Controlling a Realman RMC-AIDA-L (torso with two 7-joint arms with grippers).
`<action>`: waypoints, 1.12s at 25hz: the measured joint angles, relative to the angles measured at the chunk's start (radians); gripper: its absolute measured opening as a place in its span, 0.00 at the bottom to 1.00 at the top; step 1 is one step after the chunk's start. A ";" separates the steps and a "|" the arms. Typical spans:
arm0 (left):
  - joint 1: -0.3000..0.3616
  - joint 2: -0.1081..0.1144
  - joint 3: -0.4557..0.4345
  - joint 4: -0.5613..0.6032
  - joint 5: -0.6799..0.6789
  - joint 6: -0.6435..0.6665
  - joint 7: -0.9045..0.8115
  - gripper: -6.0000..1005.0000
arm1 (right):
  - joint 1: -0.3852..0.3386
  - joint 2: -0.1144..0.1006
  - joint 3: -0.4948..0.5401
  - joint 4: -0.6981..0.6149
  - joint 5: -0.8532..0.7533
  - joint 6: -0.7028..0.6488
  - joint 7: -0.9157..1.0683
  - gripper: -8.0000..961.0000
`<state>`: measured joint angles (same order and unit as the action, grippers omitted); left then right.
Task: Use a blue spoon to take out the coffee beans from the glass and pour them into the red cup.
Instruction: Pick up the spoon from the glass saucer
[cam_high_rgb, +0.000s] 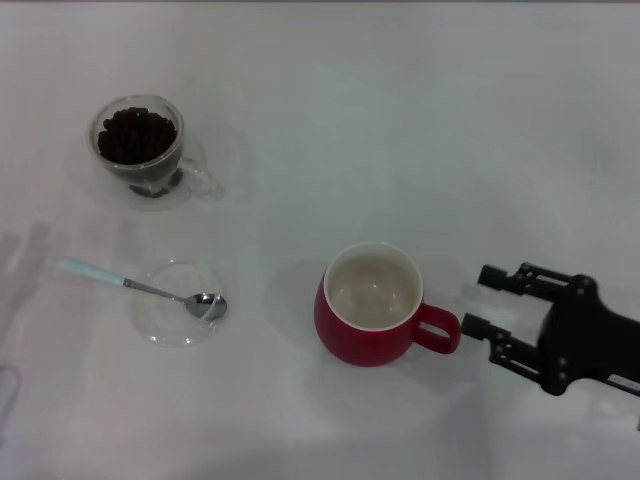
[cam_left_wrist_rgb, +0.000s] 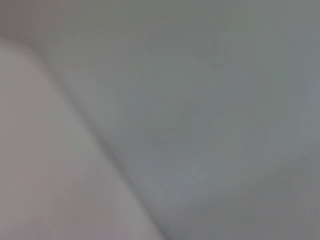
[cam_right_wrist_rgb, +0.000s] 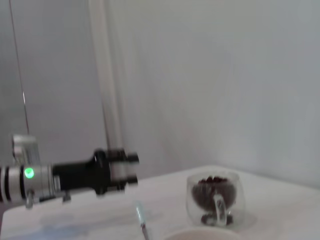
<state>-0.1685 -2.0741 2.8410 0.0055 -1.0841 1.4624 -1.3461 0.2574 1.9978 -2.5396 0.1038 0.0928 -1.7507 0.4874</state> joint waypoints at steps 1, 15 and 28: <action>-0.010 0.000 0.000 0.002 0.025 -0.035 -0.049 0.63 | -0.001 0.000 0.006 0.018 0.004 -0.030 0.000 0.49; -0.051 -0.005 0.000 0.029 0.223 -0.144 -0.209 0.63 | -0.008 -0.010 0.022 0.128 0.089 -0.206 0.000 0.80; -0.028 -0.007 0.000 0.082 0.257 -0.114 -0.118 0.63 | -0.005 -0.010 0.022 0.130 0.109 -0.174 0.000 0.81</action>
<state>-0.1963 -2.0808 2.8409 0.0877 -0.8271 1.3483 -1.4637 0.2529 1.9879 -2.5171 0.2342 0.2013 -1.9251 0.4878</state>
